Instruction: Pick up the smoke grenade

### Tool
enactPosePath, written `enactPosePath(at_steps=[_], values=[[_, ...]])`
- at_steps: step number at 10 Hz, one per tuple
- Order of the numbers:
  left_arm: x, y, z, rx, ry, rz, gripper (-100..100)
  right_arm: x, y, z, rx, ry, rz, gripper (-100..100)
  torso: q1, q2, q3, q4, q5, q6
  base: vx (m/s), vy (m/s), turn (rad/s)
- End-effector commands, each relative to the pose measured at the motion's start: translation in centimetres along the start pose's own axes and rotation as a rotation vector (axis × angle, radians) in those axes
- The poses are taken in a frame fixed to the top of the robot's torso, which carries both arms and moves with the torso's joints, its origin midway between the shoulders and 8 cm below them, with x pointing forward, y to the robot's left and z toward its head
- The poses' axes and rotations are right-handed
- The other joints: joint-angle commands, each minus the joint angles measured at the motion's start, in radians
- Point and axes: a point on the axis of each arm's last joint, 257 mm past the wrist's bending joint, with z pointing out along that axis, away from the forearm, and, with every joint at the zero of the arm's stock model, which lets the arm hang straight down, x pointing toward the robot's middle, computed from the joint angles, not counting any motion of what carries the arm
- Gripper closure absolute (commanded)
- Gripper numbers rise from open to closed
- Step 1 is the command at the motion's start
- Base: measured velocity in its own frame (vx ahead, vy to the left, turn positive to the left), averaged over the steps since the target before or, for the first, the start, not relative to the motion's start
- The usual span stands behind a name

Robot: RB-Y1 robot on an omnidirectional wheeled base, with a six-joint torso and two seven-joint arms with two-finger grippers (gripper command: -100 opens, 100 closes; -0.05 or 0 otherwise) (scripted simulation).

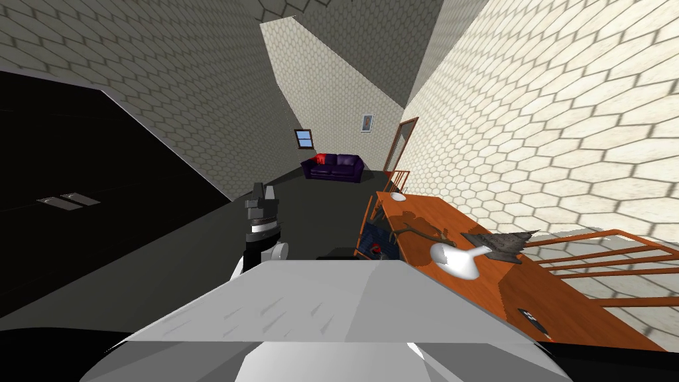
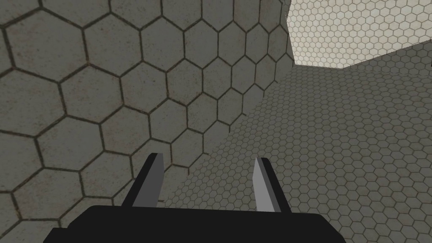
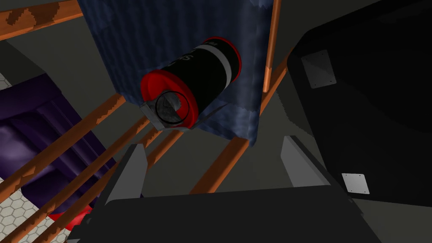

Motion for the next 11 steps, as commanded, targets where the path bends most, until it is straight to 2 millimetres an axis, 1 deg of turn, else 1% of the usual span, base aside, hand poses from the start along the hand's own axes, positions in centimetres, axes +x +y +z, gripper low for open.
enactPosePath(at_steps=[1,2,5,6,8,9,10,11], values=[[0.0,0.0,0.0,0.0,0.0,0.0,0,1.5,-0.1,-0.2,0.005,0.025,-0.017,-100,0.0,0.0,0.0,0.0,0.0,0.0,-0.009,0.019,0.053],[0.0,0.0,0.0,0.0,0.0,0.0,0,1.5,0.0,-0.2,0.002,0.028,0.01,-100,0.0,0.0,0.0,0.0,0.0,0.0,-0.003,0.004,0.017],[0.0,0.0,0.0,0.0,0.0,0.0,0,1.5,-0.1,-0.2,0.005,0.025,-0.017,-100,-0.001,0.0,0.0,0.0,0.0,0.0,-0.001,-0.001,0.003],[0.0,0.0,0.0,0.0,0.0,0.0,0,2.6,-0.2,-0.4,0.007,0.046,-0.028,-100,-0.001,0.0,0.0,0.0,0.0,0.0,-0.002,0.016,0.022],[0.0,0.0,0.0,0.0,0.0,0.0,0,2.6,-0.2,-0.4,0.007,0.046,-0.028,-100,0.001,0.0,0.0,0.0,0.0,0.0,0.001,0.017,0.021],[0.0,0.0,0.0,0.0,0.0,0.0,0,3.8,-0.2,-0.6,0.01,0.066,-0.039,-100,0.0,0.0,0.0,0.0,0.0,0.0,0.007,0.04,0.068],[0.0,0.0,0.0,0.0,0.0,0.0,0,3.8,-0.2,-0.6,0.01,0.066,-0.039,-100,0.002,-0.001,0.0,0.0,0.0,0.0,0.018,0.049,0.076],[0.0,0.0,0.0,0.0,0.0,0.0,0,4.9,-0.2,-0.8,0.011,0.086,-0.05,-100,0.002,-0.001,-0.001,0.0,0.0,0.0,0.014,0.028,0.049]])
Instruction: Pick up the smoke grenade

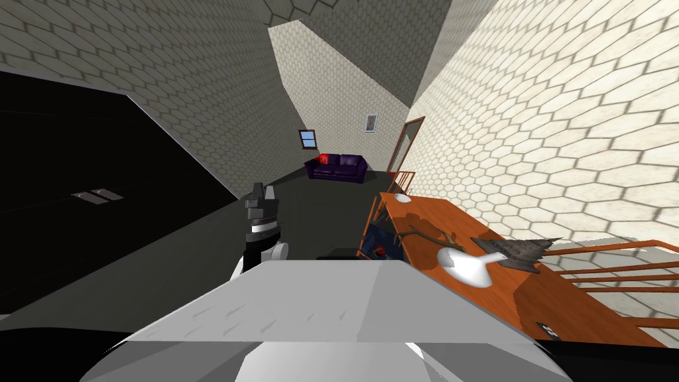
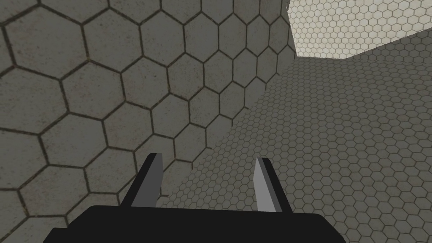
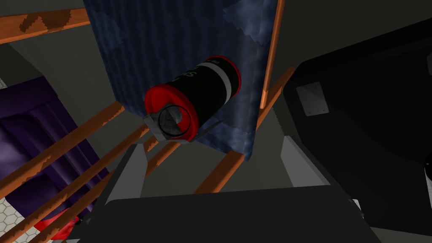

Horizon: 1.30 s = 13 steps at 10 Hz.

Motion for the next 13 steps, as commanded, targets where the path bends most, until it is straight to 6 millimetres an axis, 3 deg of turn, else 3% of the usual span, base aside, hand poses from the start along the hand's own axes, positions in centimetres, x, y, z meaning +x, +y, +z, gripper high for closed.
enactPosePath(at_steps=[1,3,5,8,12,13], values=[[0.0,0.0,0.0,0.0,0.0,0.0,0,0.5,0.0,0.1,0.003,0.011,-0.014,-100,0.0,0.0,0.0,0.0,0.0,0.0,0.009,0.016,0.021],[0.0,0.0,0.0,0.0,0.0,0.0,0,2.8,0.1,-0.3,0.005,0.052,-0.036,-100,-0.001,0.0,0.0,0.0,0.0,0.0,0.011,0.023,0.055],[0.0,0.0,0.0,0.0,0.0,0.0,0,2.8,0.1,-0.3,0.005,0.052,-0.036,-100,0.0,0.0,0.0,0.0,0.0,0.0,0.015,0.025,0.024],[0.0,0.0,0.0,0.0,0.0,0.0,0,5.0,0.1,-0.6,0.007,0.092,-0.057,-100,-0.001,0.001,0.0,0.0,0.0,0.0,0.002,0.006,0.039],[0.0,0.0,0.0,0.0,0.0,0.0,0,5.0,0.1,-0.6,0.007,0.092,-0.057,-100,0.0,0.0,0.0,0.0,0.0,0.0,0.014,0.019,0.006],[0.0,0.0,0.0,0.0,0.0,0.0,0,6.1,0.2,-0.8,0.007,0.111,-0.067,-100,-0.001,0.0,0.0,0.0,0.0,0.0,0.005,0.002,0.103]])
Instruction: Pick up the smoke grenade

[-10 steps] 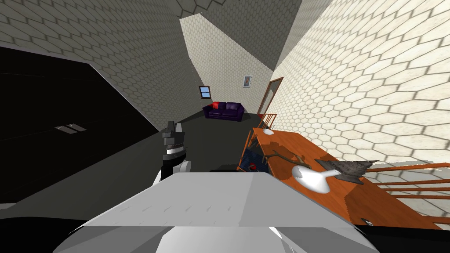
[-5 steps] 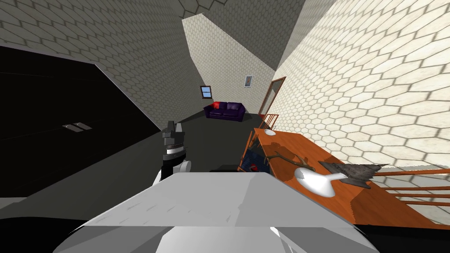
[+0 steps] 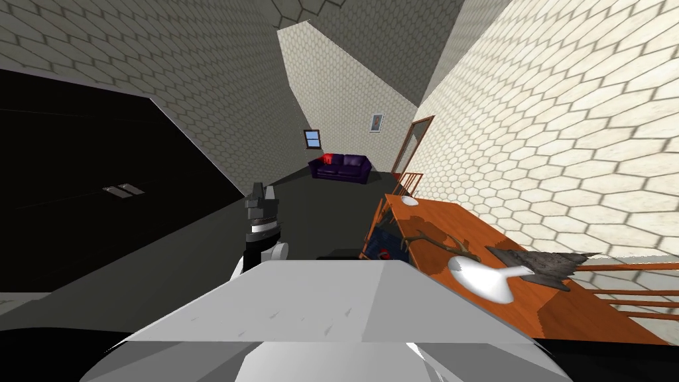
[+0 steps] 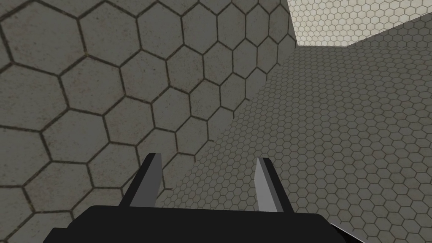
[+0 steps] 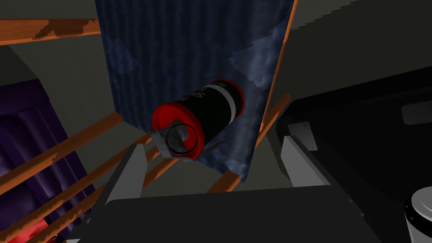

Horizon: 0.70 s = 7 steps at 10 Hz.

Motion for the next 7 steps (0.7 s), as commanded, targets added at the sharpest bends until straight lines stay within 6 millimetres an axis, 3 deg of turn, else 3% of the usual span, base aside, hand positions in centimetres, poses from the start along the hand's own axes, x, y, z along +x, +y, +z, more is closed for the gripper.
enactPosePath(at_steps=[1,3,4,5,7], values=[[0.0,0.0,0.0,0.0,0.0,0.0,0,1.5,0.2,-0.2,0.0,0.028,-0.012,-100,0.0,0.0,0.0,0.0,0.0,0.0,0.073,0.037,0.134],[0.0,0.0,0.0,0.0,0.0,0.0,0,1.5,0.2,-0.2,0.0,0.028,-0.012,-100,0.001,-0.007,-0.004,-0.001,0.0,0.0,0.119,0.011,0.101],[0.0,0.0,0.0,0.0,0.0,0.0,0,4.9,0.9,-0.7,-0.006,0.092,-0.038,-100,0.001,-0.006,-0.004,-0.001,0.0,0.0,0.11,0.045,0.084],[0.0,0.0,0.0,0.0,0.0,0.0,0,6.2,1.3,-0.9,-0.011,0.118,-0.046,-100,0.002,-0.007,-0.004,-0.001,0.0,0.0,0.129,0.093,0.065],[0.0,0.0,0.0,0.0,0.0,0.0,0,6.2,1.3,-0.9,-0.011,0.118,-0.042,-100,0.005,-0.006,-0.003,-0.001,0.001,0.0,0.053,0.039,-0.006]])
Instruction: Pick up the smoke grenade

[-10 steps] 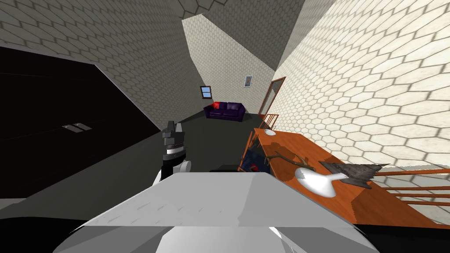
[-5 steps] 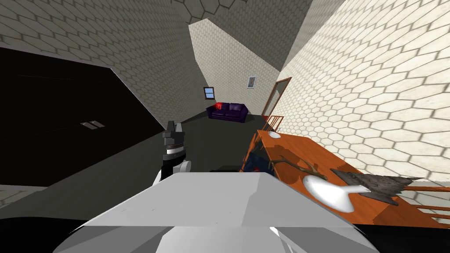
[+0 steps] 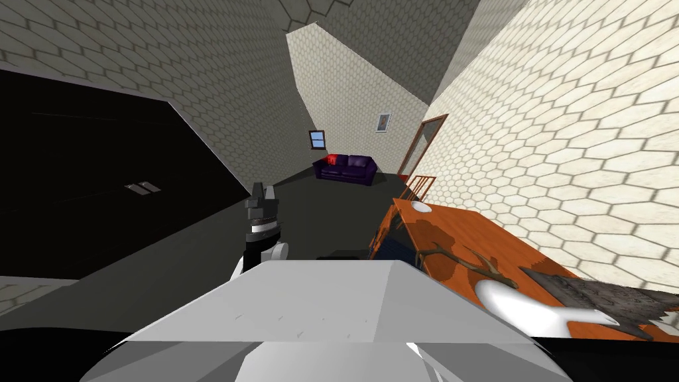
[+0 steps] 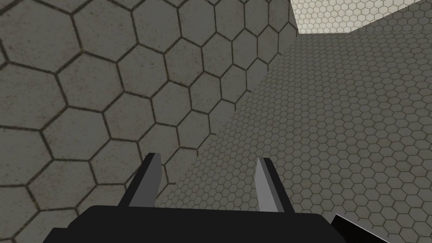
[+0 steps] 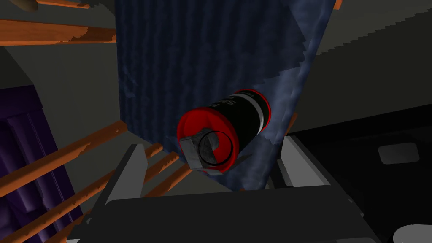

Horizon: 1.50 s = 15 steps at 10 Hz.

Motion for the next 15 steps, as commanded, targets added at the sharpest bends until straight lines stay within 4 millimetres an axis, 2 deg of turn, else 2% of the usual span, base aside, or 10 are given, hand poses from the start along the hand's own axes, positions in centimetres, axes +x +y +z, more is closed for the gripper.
enactPosePath(at_steps=[1,5,7,9,10,11,12,13,14,15], values=[[0.0,0.0,0.0,0.0,0.0,0.0,0,2.1,1.0,-0.2,-0.016,0.043,-0.012,-100,0.0,0.0,0.0,0.0,0.0,0.0,0.087,0.004,-0.076],[0.0,0.0,0.0,0.0,0.0,0.0,0,2.9,2.0,-0.3,-0.033,0.066,-0.004,-100,0.001,-0.005,-0.003,-0.001,0.0,0.0,0.109,0.021,-0.053],[0.0,0.0,0.0,0.0,0.0,0.0,0,3.3,3.3,-0.5,-0.055,0.081,0.01,-100,0.0,-0.002,-0.001,0.0,0.0,0.0,0.094,0.018,-0.096],[0.0,0.0,0.0,0.0,0.0,0.0,0,3.3,4.7,-0.7,-0.079,0.092,0.025,-100,0.0,-0.006,-0.003,-0.001,0.0,0.0,0.151,0.027,-0.09],[0.0,0.0,0.0,0.0,0.0,0.0,0,2.9,6.2,-1.0,-0.103,0.094,0.036,-100,0.0,-0.007,-0.004,-0.001,0.0,0.0,0.153,0.011,-0.096],[0.0,0.0,0.0,0.0,0.0,0.0,0,1.6,7.8,-1.3,-0.133,0.077,0.045,-100,-0.001,-0.007,-0.004,-0.001,0.0,0.0,0.195,0.002,-0.068],[0.0,0.0,0.0,0.0,0.0,0.0,0,2.5,6.9,-1.1,-0.115,0.085,0.035,-100,-0.001,-0.009,-0.005,-0.002,-0.001,0.0,0.093,0.004,-0.004],[0.0,0.0,0.0,0.0,0.0,0.0,0,2.3,7.1,-1.1,-0.119,0.083,0.039,0,-0.002,-0.005,-0.003,-0.001,0.0,0.0,0.016,0.001,0.003],[0.0,0.0,0.0,0.0,0.0,0.0,0,2.0,7.9,-1.3,-0.128,0.098,0.079,-100,-0.002,0.0,0.0,0.0,-0.001,0.0,-0.032,-0.04,0.245],[0.0,0.0,0.0,0.0,0.0,0.0,0,2.0,7.9,-1.3,-0.128,0.098,0.079,-100,-0.005,0.004,0.002,0.001,-0.001,-0.001,-0.051,-0.045,0.149]])
